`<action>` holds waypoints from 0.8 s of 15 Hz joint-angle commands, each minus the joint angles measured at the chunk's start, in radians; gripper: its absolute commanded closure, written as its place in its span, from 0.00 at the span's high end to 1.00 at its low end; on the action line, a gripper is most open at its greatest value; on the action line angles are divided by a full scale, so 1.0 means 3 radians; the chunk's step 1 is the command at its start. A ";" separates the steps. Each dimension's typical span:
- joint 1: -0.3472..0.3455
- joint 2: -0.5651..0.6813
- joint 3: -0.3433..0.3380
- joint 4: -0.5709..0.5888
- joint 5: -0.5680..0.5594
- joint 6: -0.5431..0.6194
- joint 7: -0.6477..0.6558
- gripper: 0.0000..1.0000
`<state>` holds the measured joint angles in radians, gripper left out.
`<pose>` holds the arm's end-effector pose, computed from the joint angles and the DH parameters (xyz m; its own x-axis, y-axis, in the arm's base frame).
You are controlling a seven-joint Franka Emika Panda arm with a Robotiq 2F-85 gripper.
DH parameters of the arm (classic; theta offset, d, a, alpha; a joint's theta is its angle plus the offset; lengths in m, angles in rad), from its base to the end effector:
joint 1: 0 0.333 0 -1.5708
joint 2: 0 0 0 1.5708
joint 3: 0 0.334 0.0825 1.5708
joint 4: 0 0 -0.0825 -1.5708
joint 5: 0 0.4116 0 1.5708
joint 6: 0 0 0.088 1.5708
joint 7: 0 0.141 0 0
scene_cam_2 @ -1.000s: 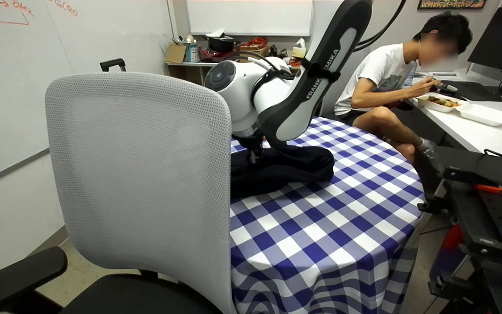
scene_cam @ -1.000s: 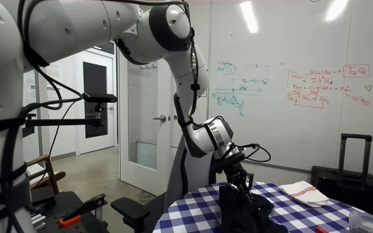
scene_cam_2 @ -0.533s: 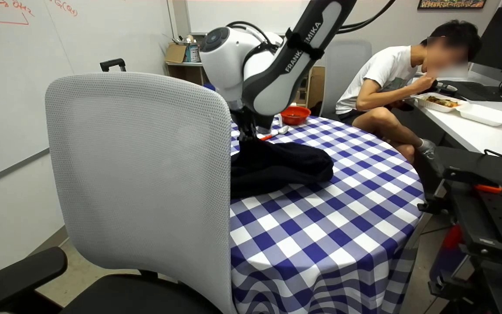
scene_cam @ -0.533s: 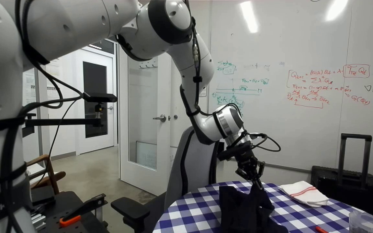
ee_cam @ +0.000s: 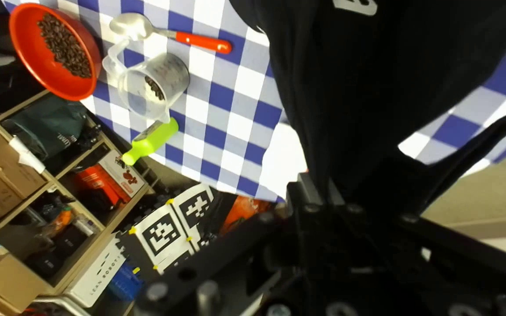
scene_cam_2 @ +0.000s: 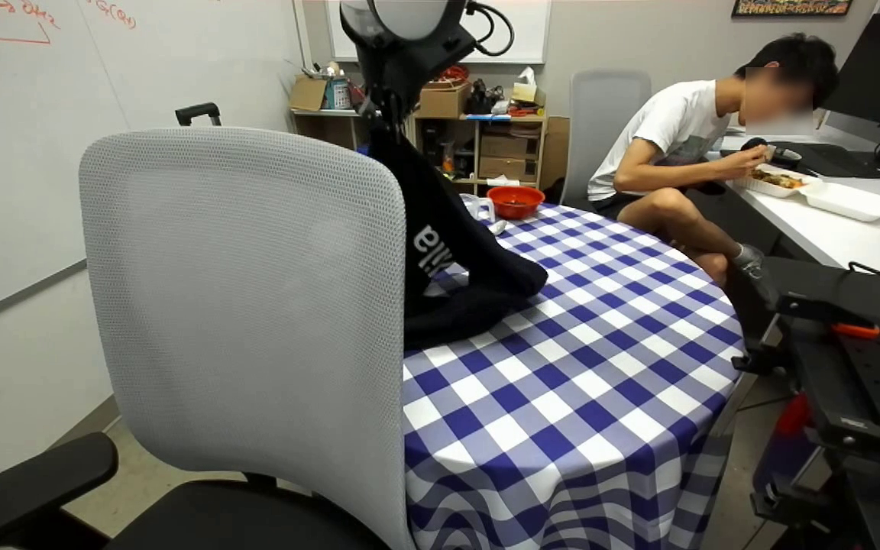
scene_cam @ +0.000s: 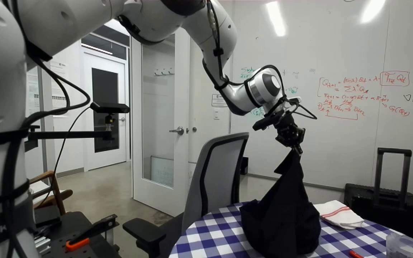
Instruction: Put the shirt on the chair.
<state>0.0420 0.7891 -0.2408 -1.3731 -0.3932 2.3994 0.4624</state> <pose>0.7941 -0.1297 0.2493 0.9115 -0.2216 0.3464 -0.3462 -0.8681 0.3557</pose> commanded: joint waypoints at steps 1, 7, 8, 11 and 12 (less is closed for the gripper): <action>0.0155 -0.0195 -0.0119 0.0198 0.0211 -0.0151 0.0420 0.01; 0.0291 -0.0579 -0.0120 0.0532 0.0219 -0.0420 0.1058 0.01; 0.0316 -0.0664 -0.0117 0.0589 0.0189 -0.0479 0.1155 0.01; 0.0388 -0.0845 -0.0090 0.0767 0.0079 -0.0582 0.1352 0.01; 0.0458 -0.0885 -0.0127 0.0827 0.0052 -0.0605 0.1384 0.01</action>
<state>0.1372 0.5628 -0.2609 -1.1759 -0.3491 2.2637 0.8227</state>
